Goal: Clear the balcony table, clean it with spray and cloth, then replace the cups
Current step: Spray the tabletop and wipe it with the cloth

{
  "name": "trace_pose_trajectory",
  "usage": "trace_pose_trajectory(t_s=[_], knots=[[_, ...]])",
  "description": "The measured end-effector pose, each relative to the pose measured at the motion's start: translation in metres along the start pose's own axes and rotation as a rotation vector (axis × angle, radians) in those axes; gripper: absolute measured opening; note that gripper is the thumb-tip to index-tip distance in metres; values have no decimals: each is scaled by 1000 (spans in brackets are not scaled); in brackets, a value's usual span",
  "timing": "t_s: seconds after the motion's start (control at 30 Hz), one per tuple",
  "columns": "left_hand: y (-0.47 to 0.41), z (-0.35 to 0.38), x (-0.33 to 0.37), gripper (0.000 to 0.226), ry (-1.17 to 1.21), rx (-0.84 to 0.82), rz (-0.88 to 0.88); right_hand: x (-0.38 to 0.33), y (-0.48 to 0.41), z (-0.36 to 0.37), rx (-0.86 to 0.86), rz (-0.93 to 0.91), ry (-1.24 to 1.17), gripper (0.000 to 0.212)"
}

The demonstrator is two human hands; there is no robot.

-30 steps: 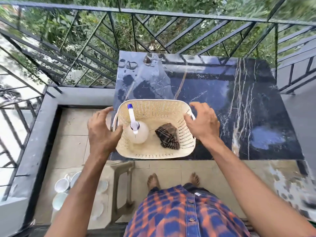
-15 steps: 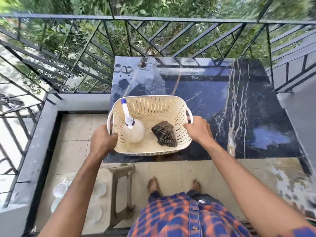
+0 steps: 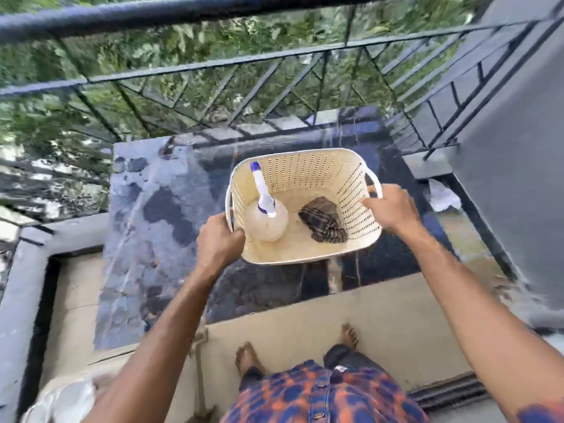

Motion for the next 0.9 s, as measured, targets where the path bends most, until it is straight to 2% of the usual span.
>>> trace_pose_trajectory(t_s=[0.07, 0.17, 0.3, 0.47, 0.53, 0.6, 0.67, 0.73, 0.77, 0.83, 0.9], knots=[[-2, 45, 39, 43, 49, -49, 18, 41, -25, -33, 15, 37, 0, 21], [-3, 116, 94, 50, 107, -121, 37, 102, -66, -79, 10, 103, -24, 6], [5, 187, 135, 47, 153, -153, 12, 157, -101, -115, 27, 144, -16, 20], [17, 225, 154, 37, 153, -122, -56, 218, -151, -101, -65, 142, -14, 18], [20, 230, 152, 23, 119, -108, -78, 219, -149, -100, -92, 148, -22, 28], [20, 231, 150, 20, 74, -95, -81, 212, -142, -105, -82, 133, -19, 32], [20, 230, 150, 33, 36, -83, -83, 210, -141, -107, -59, 110, 26, 38], [19, 224, 156, 63, 17, -38, -50, 203, -135, -117, 50, 38, 87, 54], [17, 219, 165, 79, -21, 0, 27, 196, -129, -127, 147, -22, 88, 59], [13, 210, 192, 94, -102, 83, 247, 173, -110, -148, 361, -200, 28, 53], [13, 214, 209, 94, -118, 105, 377, 141, -86, -157, 486, -372, -7, 37]])
Point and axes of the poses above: each hand's wrist, its own y-axis away from the middle knuckle, its own z-axis out of the palm, x = y × z, the point moved 10 cm from there along -y, towards the middle knuckle, and after that the axes turned 14 degrees about z, right-handed, at the moved point
